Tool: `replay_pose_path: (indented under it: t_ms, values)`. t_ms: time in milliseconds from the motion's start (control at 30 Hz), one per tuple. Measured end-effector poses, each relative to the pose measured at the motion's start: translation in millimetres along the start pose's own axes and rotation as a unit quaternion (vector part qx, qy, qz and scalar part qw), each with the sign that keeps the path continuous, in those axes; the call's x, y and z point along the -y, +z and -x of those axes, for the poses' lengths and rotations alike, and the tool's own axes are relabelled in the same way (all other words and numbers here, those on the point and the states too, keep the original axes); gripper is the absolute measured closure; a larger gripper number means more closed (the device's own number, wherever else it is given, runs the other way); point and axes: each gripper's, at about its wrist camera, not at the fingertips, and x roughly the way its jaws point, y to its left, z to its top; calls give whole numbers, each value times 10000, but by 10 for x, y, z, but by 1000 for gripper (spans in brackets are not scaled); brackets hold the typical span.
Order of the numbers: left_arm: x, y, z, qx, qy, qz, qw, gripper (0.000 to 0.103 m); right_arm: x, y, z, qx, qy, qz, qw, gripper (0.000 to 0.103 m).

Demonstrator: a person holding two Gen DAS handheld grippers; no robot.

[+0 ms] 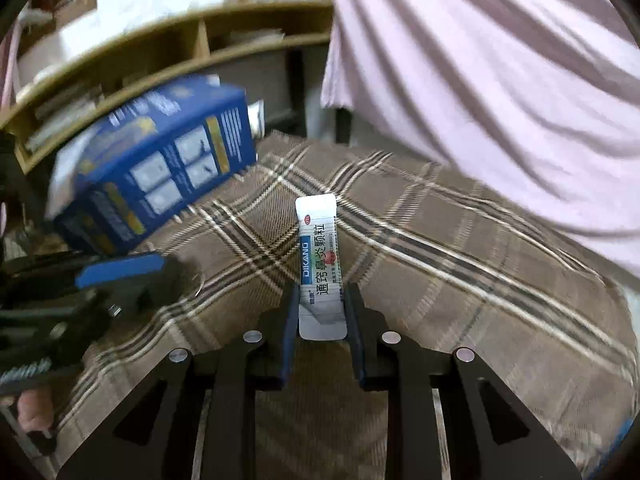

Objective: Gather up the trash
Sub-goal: 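Grasp the white toothpaste tube with the right gripper while the left grasps the black binder clip, then carry the toothpaste tube and clip over the blue basin and open both grippers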

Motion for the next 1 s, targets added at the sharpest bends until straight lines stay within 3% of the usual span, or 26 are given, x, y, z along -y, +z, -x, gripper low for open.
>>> replay_pose_path:
  t_ms: [100, 200, 333, 467, 733, 833, 1000]
  values:
    - [206, -21, 175, 386, -153, -165, 9990, 83, 35, -153, 436, 629, -194, -227, 9976, 82]
    - [493, -27, 394, 873, -349, -377, 9949, 83, 95, -332, 945, 1409, -530, -516, 9873, 82]
    - [937, 13, 654, 1516, -622, -701, 9840, 83, 185, -538, 1624, 2317, -1099, -777, 9634, 82]
    - [1389, 67, 914, 2041, -897, -1046, 9692, 83, 283, -729, 2253, 3086, -1694, -910, 9315, 82]
    - [2323, -24, 1285, 2844, -1430, -1875, 9293, 83, 489, -1114, 2947, 3777, -2564, -1181, 8819, 82]
    - [2631, -151, 1325, 2979, -1578, -2097, 9178, 83, 557, -1266, 3095, 3917, -2860, -1286, 8650, 82]
    - [2995, -345, 1259, 3073, -1691, -2418, 9047, 83, 708, -1506, 3260, 4000, -3164, -1442, 8480, 82]
